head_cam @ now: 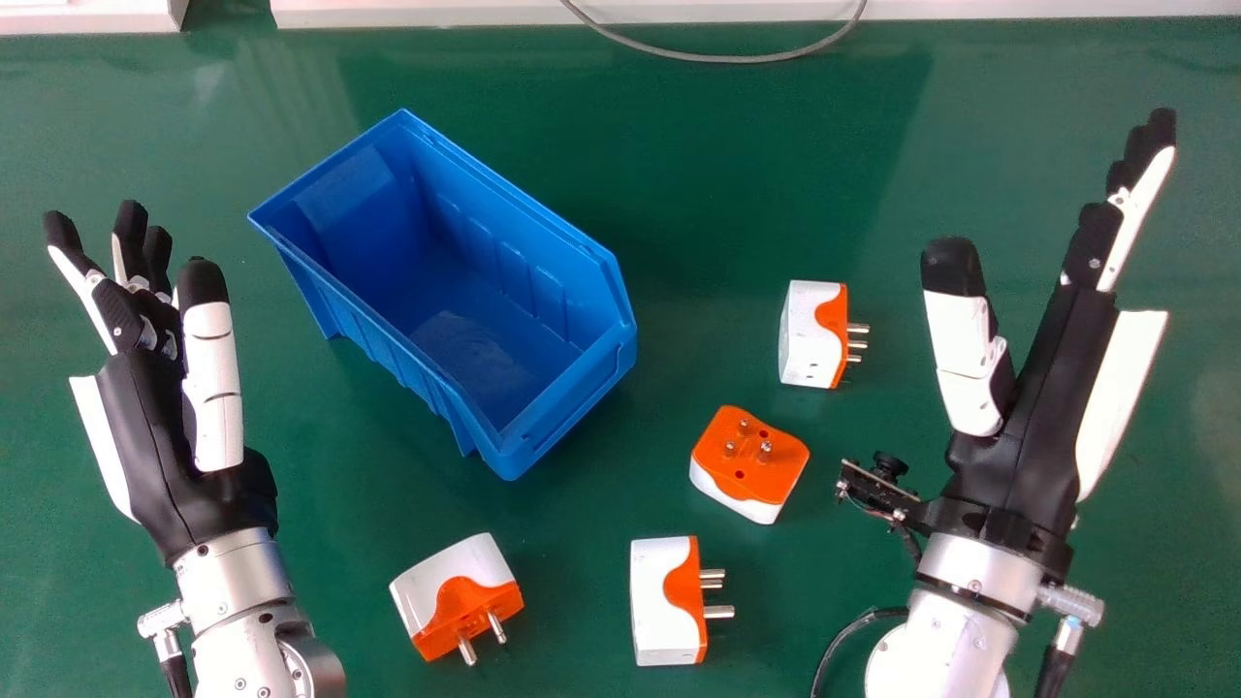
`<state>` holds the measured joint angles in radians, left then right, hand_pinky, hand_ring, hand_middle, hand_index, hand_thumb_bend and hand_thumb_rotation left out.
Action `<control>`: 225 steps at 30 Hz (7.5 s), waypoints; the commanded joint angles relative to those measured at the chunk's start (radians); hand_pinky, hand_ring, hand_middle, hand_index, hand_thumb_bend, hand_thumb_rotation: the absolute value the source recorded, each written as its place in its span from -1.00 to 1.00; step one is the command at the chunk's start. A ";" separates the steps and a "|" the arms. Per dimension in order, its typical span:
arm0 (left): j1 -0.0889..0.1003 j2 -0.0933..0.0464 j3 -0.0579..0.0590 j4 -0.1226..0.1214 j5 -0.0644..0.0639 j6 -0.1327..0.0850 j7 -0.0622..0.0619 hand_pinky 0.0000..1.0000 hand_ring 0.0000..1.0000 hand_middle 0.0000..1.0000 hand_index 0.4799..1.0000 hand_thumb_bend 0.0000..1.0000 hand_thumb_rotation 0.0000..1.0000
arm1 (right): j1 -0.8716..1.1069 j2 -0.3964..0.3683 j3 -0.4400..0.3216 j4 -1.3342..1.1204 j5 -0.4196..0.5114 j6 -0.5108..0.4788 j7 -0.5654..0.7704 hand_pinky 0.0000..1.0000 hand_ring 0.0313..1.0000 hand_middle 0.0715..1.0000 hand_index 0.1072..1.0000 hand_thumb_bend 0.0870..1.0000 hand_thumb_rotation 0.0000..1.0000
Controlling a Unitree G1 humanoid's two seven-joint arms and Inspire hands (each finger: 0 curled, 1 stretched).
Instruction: Pick all objects and put in blue box
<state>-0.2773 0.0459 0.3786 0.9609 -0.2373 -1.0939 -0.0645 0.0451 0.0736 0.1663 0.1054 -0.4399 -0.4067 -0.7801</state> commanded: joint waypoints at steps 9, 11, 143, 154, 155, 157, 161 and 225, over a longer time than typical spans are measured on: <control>0.008 0.001 -0.003 -0.012 0.005 -0.021 0.000 0.84 0.94 0.94 0.90 0.44 0.45 | 0.007 0.044 -0.001 -0.046 0.006 -0.006 0.018 0.92 0.99 1.00 1.00 0.47 0.99; 0.009 0.000 -0.003 -0.014 0.002 -0.019 -0.002 0.84 0.94 0.94 0.90 0.44 0.45 | 0.013 0.038 -0.003 -0.061 0.011 0.005 0.041 0.92 0.99 1.00 1.00 0.46 0.99; -0.011 -0.003 -0.014 -0.026 -0.007 -0.007 -0.003 0.86 0.96 0.97 0.94 0.52 0.41 | -0.291 -0.366 0.354 0.140 -0.376 0.536 0.895 -0.33 -0.23 -0.04 -0.10 -0.06 -1.00; -0.009 -0.001 -0.015 -0.025 0.001 -0.011 0.002 0.86 0.96 0.97 0.94 0.50 0.41 | -0.271 -0.367 0.327 0.071 -0.357 0.512 0.872 -0.39 -0.19 -0.05 -0.06 -0.10 -1.00; -0.009 0.000 -0.014 -0.024 0.003 -0.012 0.003 0.86 0.96 0.97 0.94 0.50 0.41 | -0.267 -0.370 0.324 0.059 -0.356 0.508 0.870 -0.39 -0.19 -0.04 -0.06 -0.11 -1.00; -0.008 -0.002 -0.014 -0.026 -0.001 -0.010 -0.001 0.86 0.96 0.97 0.94 0.50 0.42 | -0.256 -0.377 0.319 0.028 -0.358 0.508 0.867 -0.40 -0.19 -0.04 -0.06 -0.11 -1.00; -0.003 0.000 -0.016 -0.028 0.015 -0.015 0.011 0.86 0.96 0.97 0.94 0.50 0.43 | -0.229 -0.386 0.297 -0.062 -0.355 0.515 0.871 -0.41 -0.19 -0.06 -0.05 -0.11 -1.00; -0.034 0.006 -0.006 0.002 -0.005 -0.014 0.002 0.86 0.95 0.97 0.92 0.47 0.44 | -0.534 -0.271 0.226 -0.212 -0.361 0.307 0.819 -0.35 -0.18 -0.03 -0.11 -0.11 -1.00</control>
<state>-0.3004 0.0461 0.3704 0.9681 -0.2387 -1.0988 -0.0620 -0.4370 -0.2109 0.3847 -0.1125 -0.7945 -0.0677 0.0700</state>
